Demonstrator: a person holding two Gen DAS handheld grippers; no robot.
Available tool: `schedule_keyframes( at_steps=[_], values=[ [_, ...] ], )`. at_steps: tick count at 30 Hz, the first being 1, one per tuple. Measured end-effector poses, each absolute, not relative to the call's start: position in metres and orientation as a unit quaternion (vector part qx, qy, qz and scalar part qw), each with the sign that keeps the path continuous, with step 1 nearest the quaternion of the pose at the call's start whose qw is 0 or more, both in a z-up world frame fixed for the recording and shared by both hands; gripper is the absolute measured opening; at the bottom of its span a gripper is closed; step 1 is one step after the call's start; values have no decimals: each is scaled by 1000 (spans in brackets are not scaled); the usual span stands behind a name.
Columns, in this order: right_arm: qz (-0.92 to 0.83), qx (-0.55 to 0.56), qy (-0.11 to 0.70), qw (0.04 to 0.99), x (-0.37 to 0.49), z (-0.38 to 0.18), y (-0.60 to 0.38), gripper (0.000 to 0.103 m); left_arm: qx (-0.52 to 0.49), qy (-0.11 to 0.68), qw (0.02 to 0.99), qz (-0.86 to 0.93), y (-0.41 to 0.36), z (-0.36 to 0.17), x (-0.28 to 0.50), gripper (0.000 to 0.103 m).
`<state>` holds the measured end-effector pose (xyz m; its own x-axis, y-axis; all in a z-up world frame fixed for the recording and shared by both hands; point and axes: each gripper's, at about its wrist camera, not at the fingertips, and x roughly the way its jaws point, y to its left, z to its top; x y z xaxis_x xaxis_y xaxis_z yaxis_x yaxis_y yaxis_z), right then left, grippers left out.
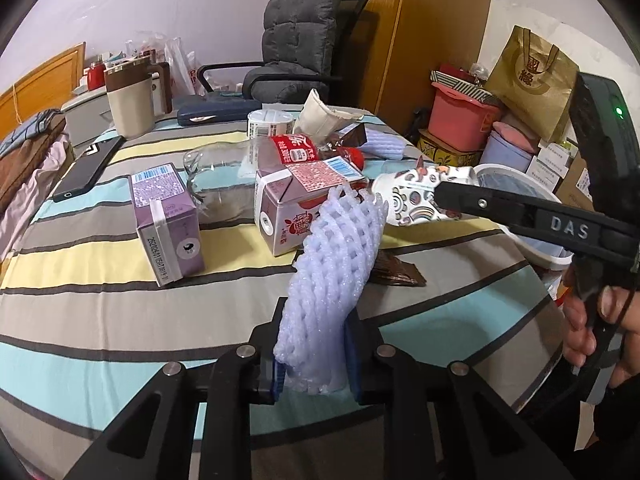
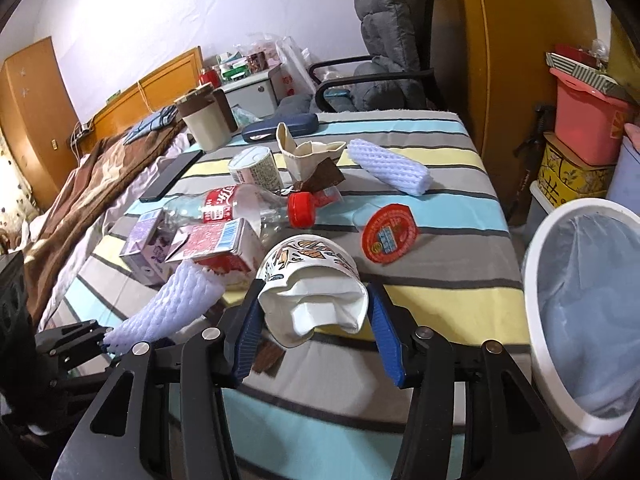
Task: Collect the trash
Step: 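Grasp the white foam net with the left tool while the right tool grasps the patterned paper cup, then carry the foam net and paper cup to the bin and open both tools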
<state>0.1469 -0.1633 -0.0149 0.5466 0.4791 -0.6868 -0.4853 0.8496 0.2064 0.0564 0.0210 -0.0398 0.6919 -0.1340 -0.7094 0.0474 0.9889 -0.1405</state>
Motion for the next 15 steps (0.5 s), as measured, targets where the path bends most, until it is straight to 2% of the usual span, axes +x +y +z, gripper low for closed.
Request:
schedule_keyframes(
  at_steps=[15],
  values=[
    [270,28,369,889,127,-4,-186,52,-62,375,924,-50,5,-18,43,24]
  ],
)
